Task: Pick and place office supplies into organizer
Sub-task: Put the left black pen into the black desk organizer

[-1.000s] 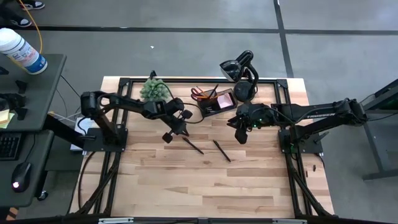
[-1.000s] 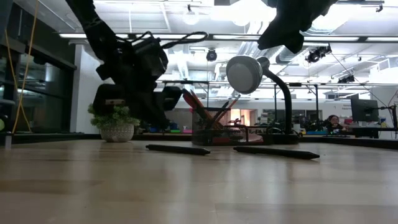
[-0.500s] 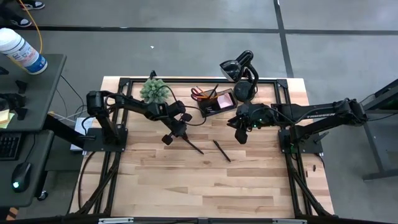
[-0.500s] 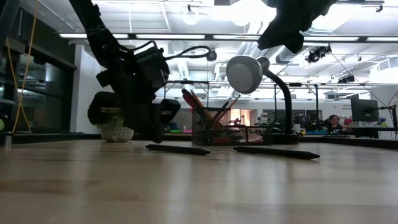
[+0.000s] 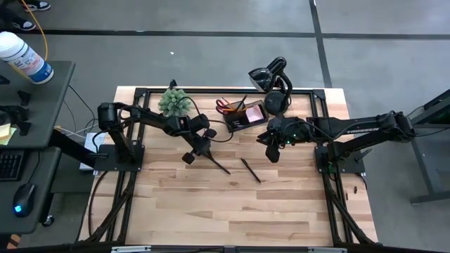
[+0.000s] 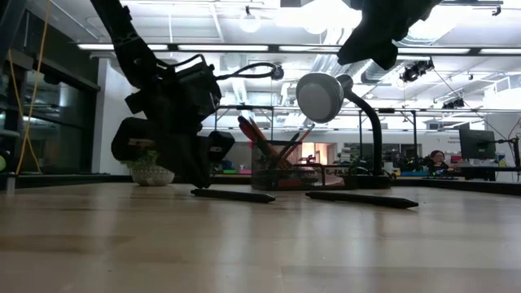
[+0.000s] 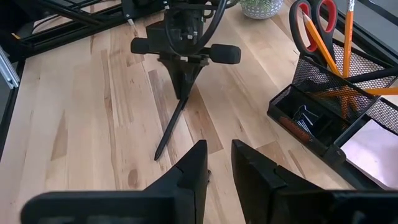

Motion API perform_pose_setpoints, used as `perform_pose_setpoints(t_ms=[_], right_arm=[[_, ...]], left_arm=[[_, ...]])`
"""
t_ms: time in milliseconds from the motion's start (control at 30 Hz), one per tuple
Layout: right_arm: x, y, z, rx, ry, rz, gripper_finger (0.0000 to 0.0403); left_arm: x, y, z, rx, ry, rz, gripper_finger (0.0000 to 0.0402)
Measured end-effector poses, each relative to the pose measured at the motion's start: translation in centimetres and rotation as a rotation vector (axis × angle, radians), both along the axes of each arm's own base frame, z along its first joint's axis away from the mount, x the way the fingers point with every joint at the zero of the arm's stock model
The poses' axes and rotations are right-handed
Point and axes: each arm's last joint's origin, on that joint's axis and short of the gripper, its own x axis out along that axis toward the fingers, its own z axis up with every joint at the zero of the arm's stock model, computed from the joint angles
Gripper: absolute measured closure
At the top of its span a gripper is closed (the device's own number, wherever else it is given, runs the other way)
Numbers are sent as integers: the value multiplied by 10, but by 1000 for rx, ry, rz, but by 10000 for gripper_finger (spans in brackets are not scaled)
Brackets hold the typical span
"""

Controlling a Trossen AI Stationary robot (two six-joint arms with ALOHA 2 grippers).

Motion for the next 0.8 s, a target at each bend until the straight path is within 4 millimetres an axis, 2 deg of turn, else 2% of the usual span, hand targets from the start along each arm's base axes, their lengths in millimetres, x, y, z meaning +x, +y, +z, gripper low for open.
perform_pose_setpoints(t_ms=[200,333,800], right_arm=[[0,0,0,0,0,0,336],[0,0,0,0,0,0,336],[0,0,0,0,0,-1,336]], left_arm=[[0,1,-1,21,25,37,313],[-2,2,-2,40,70,79,295],[0,2,-8,-35,75,94,323]])
